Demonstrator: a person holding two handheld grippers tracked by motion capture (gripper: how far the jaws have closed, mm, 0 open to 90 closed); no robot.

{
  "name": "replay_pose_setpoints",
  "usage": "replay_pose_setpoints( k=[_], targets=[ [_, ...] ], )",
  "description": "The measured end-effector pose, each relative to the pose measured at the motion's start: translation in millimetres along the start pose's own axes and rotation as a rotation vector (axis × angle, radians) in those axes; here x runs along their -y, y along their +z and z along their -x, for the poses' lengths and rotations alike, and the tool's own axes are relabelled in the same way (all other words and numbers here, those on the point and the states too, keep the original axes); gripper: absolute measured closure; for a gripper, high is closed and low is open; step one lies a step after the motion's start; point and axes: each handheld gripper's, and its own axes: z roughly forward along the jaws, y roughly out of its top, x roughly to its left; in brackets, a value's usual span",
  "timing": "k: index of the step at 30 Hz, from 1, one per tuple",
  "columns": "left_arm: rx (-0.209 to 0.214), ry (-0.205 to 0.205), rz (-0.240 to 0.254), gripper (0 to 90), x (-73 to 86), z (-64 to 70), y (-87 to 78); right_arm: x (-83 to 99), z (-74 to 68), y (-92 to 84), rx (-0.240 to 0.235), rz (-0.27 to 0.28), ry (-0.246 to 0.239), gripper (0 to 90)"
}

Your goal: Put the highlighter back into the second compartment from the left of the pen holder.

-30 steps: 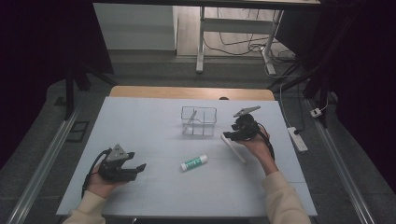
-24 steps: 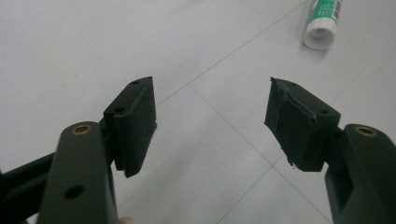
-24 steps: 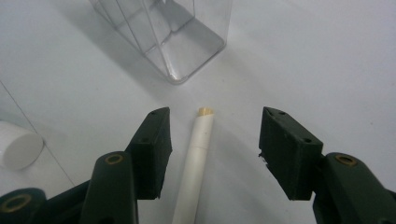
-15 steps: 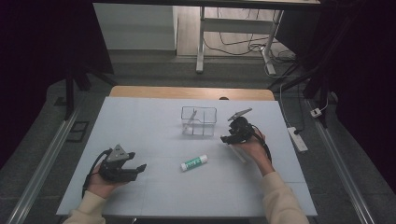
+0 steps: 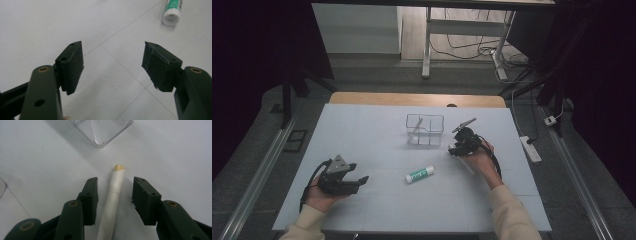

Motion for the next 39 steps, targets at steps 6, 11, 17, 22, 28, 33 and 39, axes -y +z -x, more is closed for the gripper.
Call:
replay_pose_setpoints(
  k=[6, 11, 17, 22, 28, 33, 39],
  targets=[
    [0.002, -0.001, -0.002, 33.4, 0.0, 0.3, 0.0, -0.9, -1.0, -1.5, 0.007, -0.023, 0.022, 69.5],
    [0.001, 0.001, -0.005, 33.3, 0.0, 0.7, 0.3, -1.1, -1.3, -2.3, 0.014, -0.035, 0.041, 77.2],
    [0.002, 0.001, -0.006, 33.2, 0.2, -0.1, 0.1, -0.4, -0.9, -2.5, 0.01, -0.027, 0.045, 77.7],
    [-0.001, -0.003, -0.002, 33.2, 0.5, -1.0, -0.4, 0.1, 0.4, -6.5, 0.014, -0.002, 0.035, 77.8],
    [-0.002, -0.003, -0.001, 33.2, 0.5, -0.9, -0.8, -1.0, 1.5, -19.8, 0.007, 0.07, 0.023, 77.9],
    [-0.002, -0.003, 0.0, 33.2, 0.5, -1.1, -1.1, -0.5, 3.0, -26.6, 0.0, 0.115, 0.029, 77.9],
    [-0.002, -0.004, 0.0, 33.3, 0.5, -1.4, -1.1, -0.3, 5.0, -36.8, -0.002, 0.169, 0.038, 77.9]
  ],
)
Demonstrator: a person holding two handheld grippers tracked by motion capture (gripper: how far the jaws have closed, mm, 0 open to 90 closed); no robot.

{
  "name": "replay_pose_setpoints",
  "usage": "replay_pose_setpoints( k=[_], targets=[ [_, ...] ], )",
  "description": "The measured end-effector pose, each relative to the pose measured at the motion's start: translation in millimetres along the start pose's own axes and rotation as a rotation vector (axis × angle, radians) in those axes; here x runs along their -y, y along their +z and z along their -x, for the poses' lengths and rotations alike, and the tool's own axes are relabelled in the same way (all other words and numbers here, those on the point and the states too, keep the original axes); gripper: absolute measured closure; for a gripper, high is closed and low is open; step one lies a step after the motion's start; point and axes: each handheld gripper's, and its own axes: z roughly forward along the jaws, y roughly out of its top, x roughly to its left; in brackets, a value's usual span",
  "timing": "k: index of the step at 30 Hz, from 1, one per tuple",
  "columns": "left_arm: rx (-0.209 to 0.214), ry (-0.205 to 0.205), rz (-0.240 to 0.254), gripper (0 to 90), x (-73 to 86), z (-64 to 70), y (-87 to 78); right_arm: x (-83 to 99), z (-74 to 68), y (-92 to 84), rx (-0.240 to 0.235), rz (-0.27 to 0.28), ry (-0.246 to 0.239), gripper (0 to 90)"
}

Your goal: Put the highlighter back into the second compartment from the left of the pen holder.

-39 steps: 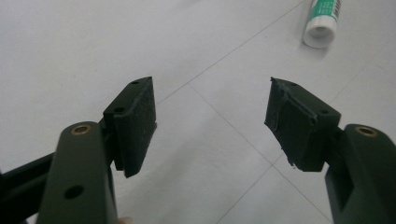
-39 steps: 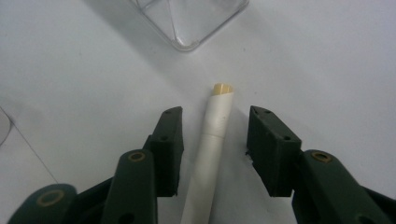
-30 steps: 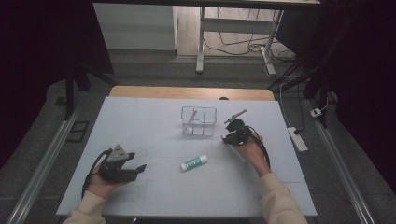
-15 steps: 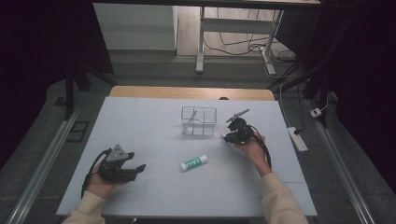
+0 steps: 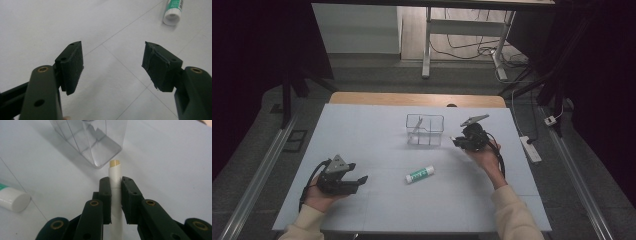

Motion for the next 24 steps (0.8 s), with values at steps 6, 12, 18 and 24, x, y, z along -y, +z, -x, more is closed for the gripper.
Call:
replay_pose_setpoints(
  k=[6, 12, 18, 24],
  targets=[
    [-0.001, 0.001, 0.001, 33.3, -0.1, -0.1, -0.3, -0.4, 2.8, -7.6, -0.01, 0.049, 0.013, 77.9],
    [-0.001, 0.001, 0.002, 33.3, -0.1, -0.1, -0.4, -2.0, 2.5, -14.1, -0.011, 0.084, 0.017, 77.9],
    [-0.002, 0.001, 0.001, 33.3, -0.1, -0.2, -0.3, -5.0, 0.0, -21.5, -0.022, 0.131, 0.017, 77.9],
    [-0.001, 0.001, 0.002, 33.3, -0.2, 0.0, -0.6, -8.4, -2.1, -30.8, -0.035, 0.188, 0.024, 77.9]
  ],
)
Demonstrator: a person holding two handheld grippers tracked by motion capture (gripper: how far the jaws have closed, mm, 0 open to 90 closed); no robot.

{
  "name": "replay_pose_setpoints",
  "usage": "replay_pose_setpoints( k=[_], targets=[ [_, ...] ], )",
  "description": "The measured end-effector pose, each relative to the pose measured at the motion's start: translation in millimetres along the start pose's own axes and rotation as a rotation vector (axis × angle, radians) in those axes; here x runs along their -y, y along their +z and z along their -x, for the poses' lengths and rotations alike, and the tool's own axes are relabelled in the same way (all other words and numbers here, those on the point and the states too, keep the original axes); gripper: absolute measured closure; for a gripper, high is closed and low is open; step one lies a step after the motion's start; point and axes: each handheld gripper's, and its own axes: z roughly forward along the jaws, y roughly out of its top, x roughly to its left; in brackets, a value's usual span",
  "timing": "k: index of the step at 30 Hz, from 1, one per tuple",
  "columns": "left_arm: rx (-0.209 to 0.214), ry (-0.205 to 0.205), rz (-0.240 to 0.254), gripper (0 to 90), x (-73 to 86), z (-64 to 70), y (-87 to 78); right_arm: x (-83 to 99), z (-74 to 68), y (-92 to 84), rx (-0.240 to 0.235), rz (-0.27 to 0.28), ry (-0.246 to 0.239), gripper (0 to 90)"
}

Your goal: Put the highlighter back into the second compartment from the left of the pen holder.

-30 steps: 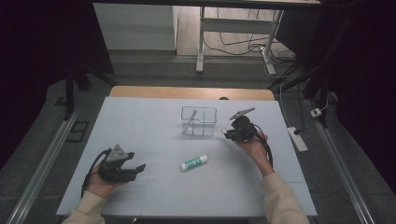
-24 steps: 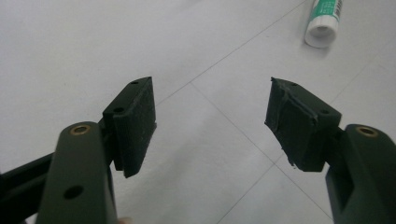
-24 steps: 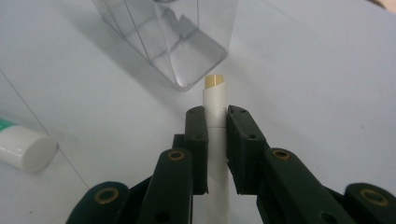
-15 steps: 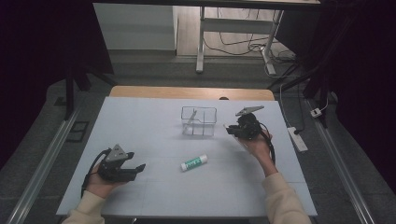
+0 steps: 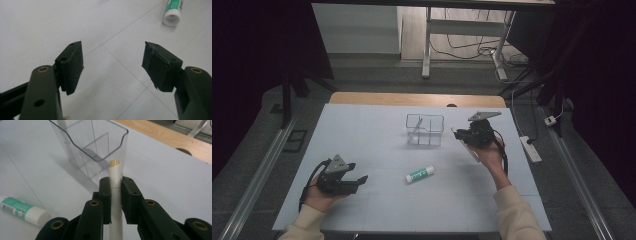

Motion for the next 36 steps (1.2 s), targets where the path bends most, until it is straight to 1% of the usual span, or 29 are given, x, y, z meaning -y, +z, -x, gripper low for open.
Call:
replay_pose_setpoints(
  k=[4, 14, 19, 24, 27, 29, 31, 33, 35, 36],
  targets=[
    [-0.001, 0.0, -0.001, 33.2, -0.1, 0.0, 0.0, -2.2, -1.0, -4.6, -0.013, 0.034, 0.007, 77.9],
    [-0.001, 0.0, 0.0, 33.3, -0.1, -0.1, -0.1, -5.2, -2.8, -12.7, -0.002, 0.093, 0.01, 77.9],
    [-0.001, 0.0, -0.001, 33.2, -0.1, -0.1, 0.0, -7.2, -4.0, -17.5, -0.014, 0.132, 0.023, 77.9],
    [-0.001, 0.0, -0.001, 33.3, -0.1, 0.0, -0.1, -10.2, -6.9, -23.2, -0.017, 0.176, 0.022, 77.9],
    [-0.001, 0.0, -0.002, 33.3, -0.1, 0.1, 0.1, -11.0, -7.9, -24.3, -0.043, 0.202, 0.016, 77.8],
    [0.0, 0.0, 0.0, 33.3, -0.2, 0.1, -0.1, -11.2, -8.5, -24.6, -0.04, 0.208, 0.013, 77.9],
    [-0.001, 0.0, 0.0, 33.3, -0.2, 0.1, -0.2, -11.3, -8.8, -25.1, -0.048, 0.223, 0.014, 77.9],
    [-0.001, -0.001, 0.0, 33.3, -0.2, 0.0, -0.2, -12.0, -9.6, -26.3, -0.047, 0.235, 0.016, 77.8],
    [-0.002, -0.001, 0.0, 33.3, -0.2, -0.1, -0.1, -13.0, -10.2, -27.7, -0.063, 0.252, 0.025, 77.8],
    [-0.003, -0.001, 0.0, 33.3, -0.1, -0.2, -0.1, -13.7, -10.6, -28.2, -0.063, 0.255, 0.023, 77.8]
  ],
)
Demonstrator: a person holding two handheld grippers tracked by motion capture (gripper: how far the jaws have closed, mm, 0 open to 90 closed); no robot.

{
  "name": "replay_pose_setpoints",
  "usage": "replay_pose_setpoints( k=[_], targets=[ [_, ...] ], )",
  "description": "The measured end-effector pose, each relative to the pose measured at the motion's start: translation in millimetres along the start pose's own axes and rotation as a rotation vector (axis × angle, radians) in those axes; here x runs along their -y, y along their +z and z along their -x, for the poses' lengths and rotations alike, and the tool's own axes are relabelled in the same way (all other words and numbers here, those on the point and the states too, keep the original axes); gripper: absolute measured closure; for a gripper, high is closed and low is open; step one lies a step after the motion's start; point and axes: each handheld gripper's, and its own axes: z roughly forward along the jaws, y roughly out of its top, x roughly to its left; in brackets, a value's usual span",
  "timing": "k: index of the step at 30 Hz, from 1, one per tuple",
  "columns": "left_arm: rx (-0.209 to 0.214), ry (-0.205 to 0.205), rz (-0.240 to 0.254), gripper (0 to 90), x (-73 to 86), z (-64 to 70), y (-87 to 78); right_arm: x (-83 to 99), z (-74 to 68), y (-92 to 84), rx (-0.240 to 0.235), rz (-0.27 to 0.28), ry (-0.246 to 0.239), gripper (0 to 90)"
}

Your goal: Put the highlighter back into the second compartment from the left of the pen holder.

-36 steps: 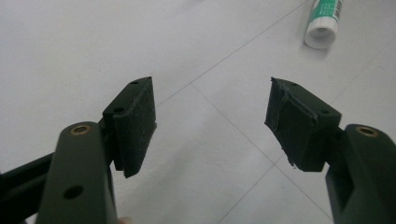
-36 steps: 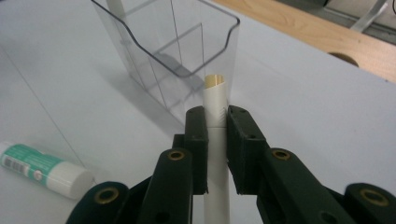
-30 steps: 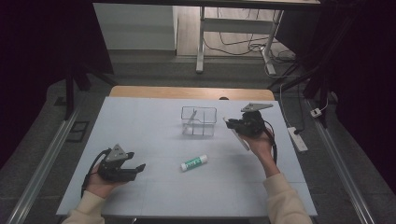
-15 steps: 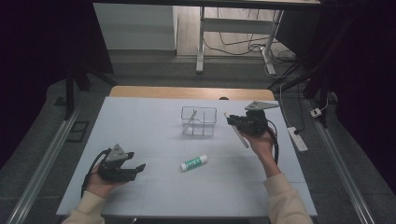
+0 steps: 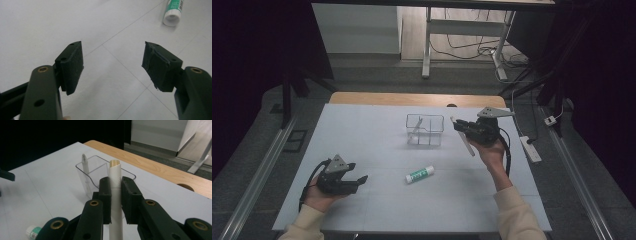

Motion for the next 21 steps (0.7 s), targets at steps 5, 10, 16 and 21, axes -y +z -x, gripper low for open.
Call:
replay_pose_setpoints(
  k=[5, 10, 16, 21],
  targets=[
    [0.001, -0.001, 0.001, 33.3, -0.2, -0.3, 0.1, -2.3, -2.1, 0.3, -0.003, 0.027, -0.002, 77.8],
    [0.003, -0.009, 0.003, 33.3, -0.2, -2.5, 0.2, -8.1, -6.4, -0.3, 0.0, 0.062, -0.005, 77.8],
    [0.006, -0.01, 0.007, 33.3, -0.1, -3.8, -0.3, -17.2, -10.3, 7.9, -0.006, 0.092, -0.004, 77.8],
    [0.008, -0.01, 0.009, 33.3, 0.0, -3.9, -0.5, -24.0, -14.4, 12.9, -0.008, 0.109, -0.009, 77.8]
  ],
)
